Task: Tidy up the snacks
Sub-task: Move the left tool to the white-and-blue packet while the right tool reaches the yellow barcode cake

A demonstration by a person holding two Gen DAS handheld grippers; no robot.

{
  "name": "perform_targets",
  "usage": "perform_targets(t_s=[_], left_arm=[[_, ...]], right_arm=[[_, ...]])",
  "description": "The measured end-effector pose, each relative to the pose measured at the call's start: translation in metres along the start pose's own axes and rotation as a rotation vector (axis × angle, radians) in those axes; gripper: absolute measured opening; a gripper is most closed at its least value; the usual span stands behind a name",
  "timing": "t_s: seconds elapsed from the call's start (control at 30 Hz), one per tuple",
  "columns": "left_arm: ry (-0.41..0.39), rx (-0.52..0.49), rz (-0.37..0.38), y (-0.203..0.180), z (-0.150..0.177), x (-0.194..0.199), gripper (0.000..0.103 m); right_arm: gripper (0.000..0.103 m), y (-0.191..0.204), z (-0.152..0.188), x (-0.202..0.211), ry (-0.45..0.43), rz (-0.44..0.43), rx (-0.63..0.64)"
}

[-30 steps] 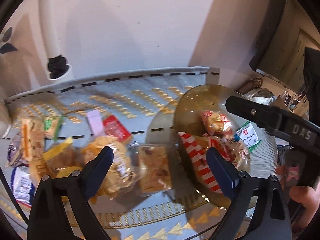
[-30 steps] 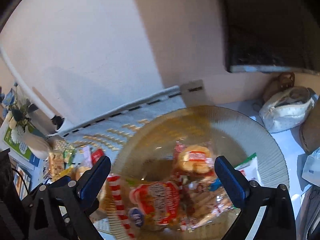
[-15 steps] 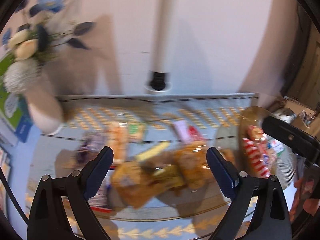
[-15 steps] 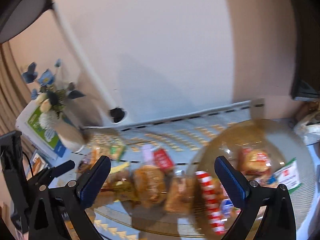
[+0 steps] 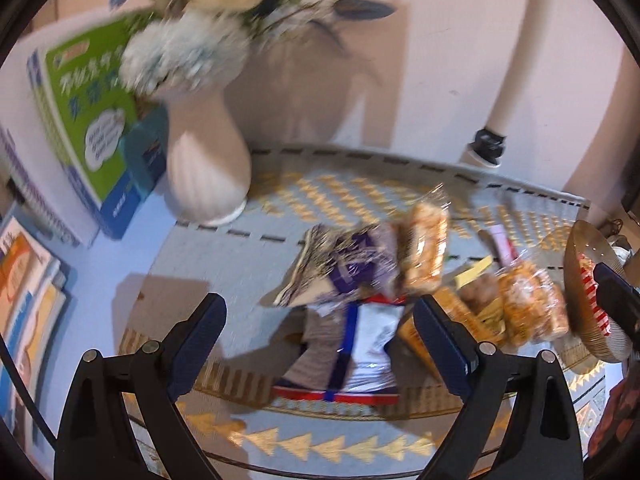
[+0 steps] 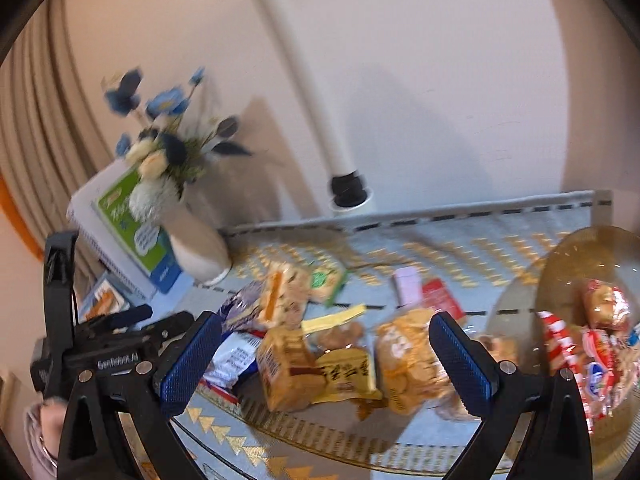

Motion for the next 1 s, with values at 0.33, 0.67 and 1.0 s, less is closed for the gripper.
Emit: perform_targets(t_s=[0.33,0.67,1.0], left_arm=[[0.055,-0.014,0.081,-0.001,0.039,-0.041,0.094],[-0.026,0.031,0.168,-0.006,0.049,-0.068,0.102],[-0.012,-0.010,0.116,-0.014,0.046,-0.063,0.103]], right_arm=[[0.103,0.022,0.068,-0.053,0.070,0.112,0.364],[0.103,0.015,0.096,-0.117,0.107,0.297,0.558],[0.103,0.012,0.091,-0.118,0.087,0.326,0.578]])
Point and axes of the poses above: each gripper's, at about its wrist camera, not at the fingertips, and x roughly against the way its jaws point, y to its left, z to its underside, the point moved 9 cm from there along -x, roughly the way its jaws point, and after that the axes turned 15 degrees about -x, right-handed, at the moved point
